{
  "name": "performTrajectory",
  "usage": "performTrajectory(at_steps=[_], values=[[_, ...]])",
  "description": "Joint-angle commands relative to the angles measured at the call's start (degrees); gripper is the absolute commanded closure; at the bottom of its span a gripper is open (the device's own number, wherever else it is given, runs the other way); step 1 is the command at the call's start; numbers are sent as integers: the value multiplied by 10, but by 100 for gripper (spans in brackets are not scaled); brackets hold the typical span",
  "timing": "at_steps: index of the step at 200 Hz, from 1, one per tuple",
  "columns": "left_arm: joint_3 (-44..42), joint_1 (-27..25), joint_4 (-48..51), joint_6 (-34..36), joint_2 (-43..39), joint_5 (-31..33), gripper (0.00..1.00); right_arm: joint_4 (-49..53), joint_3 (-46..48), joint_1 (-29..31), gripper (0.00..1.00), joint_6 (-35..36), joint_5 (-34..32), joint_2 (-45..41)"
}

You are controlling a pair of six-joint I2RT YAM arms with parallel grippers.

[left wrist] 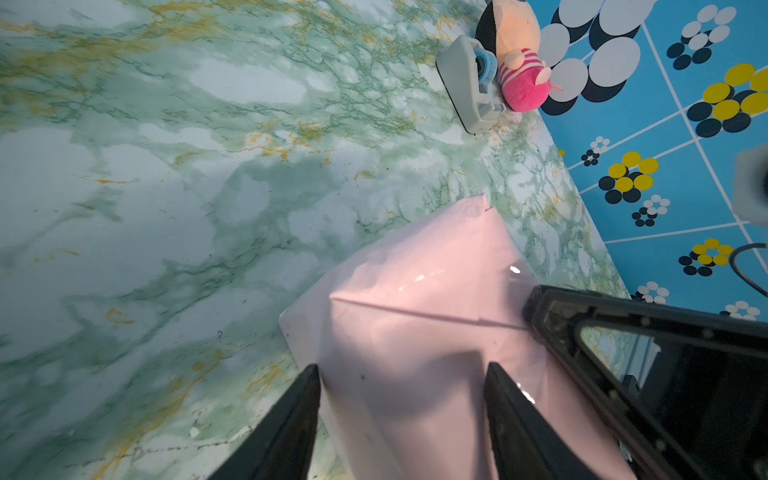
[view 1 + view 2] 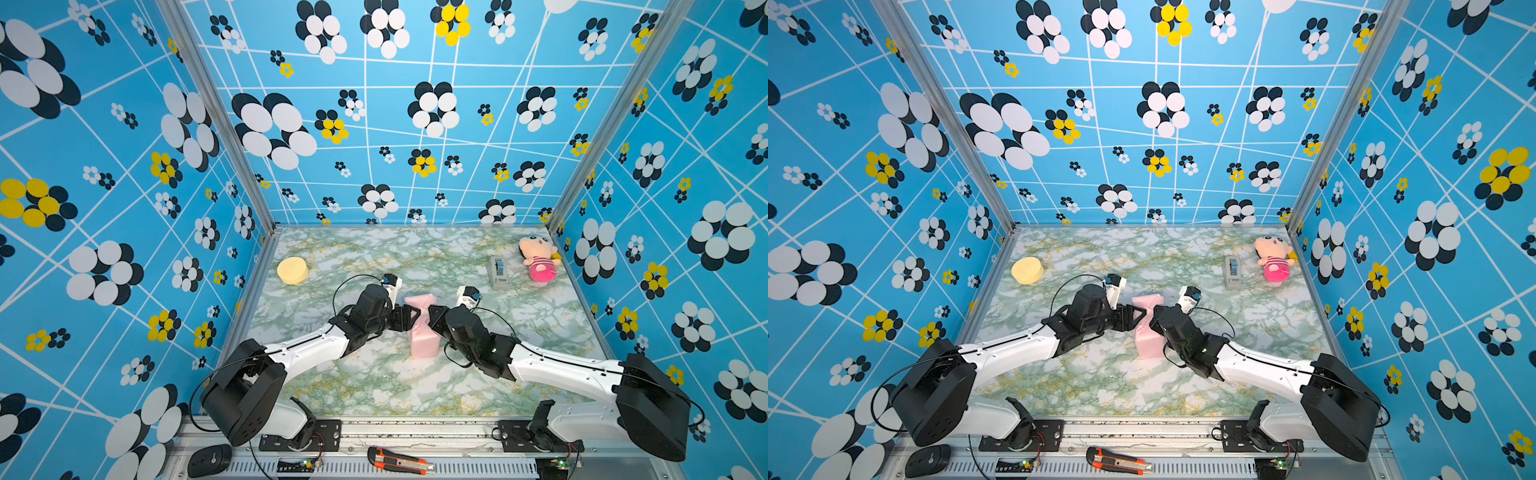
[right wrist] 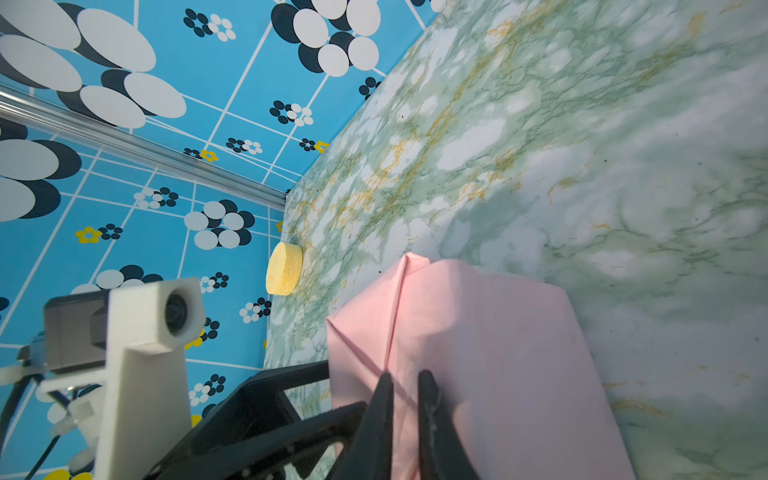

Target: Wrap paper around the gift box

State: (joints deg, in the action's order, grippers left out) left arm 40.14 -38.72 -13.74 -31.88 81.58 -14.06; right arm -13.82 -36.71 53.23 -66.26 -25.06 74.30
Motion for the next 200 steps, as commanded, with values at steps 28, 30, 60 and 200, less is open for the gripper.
performTrajectory(at_steps=[28, 30, 60, 200], values=[[-19, -4, 74, 18, 17, 16, 37, 88, 3, 1, 77, 6, -35, -24], [-19, -4, 74, 18, 17, 17, 37, 88, 3, 1, 77, 6, -36, -26], [-18, -4, 73, 20, 20, 15, 37, 120, 6, 1, 69, 1, -57, -61], [-16, -5, 78, 21, 18, 17, 37, 166, -127, -74, 91, 170, 161, -42]])
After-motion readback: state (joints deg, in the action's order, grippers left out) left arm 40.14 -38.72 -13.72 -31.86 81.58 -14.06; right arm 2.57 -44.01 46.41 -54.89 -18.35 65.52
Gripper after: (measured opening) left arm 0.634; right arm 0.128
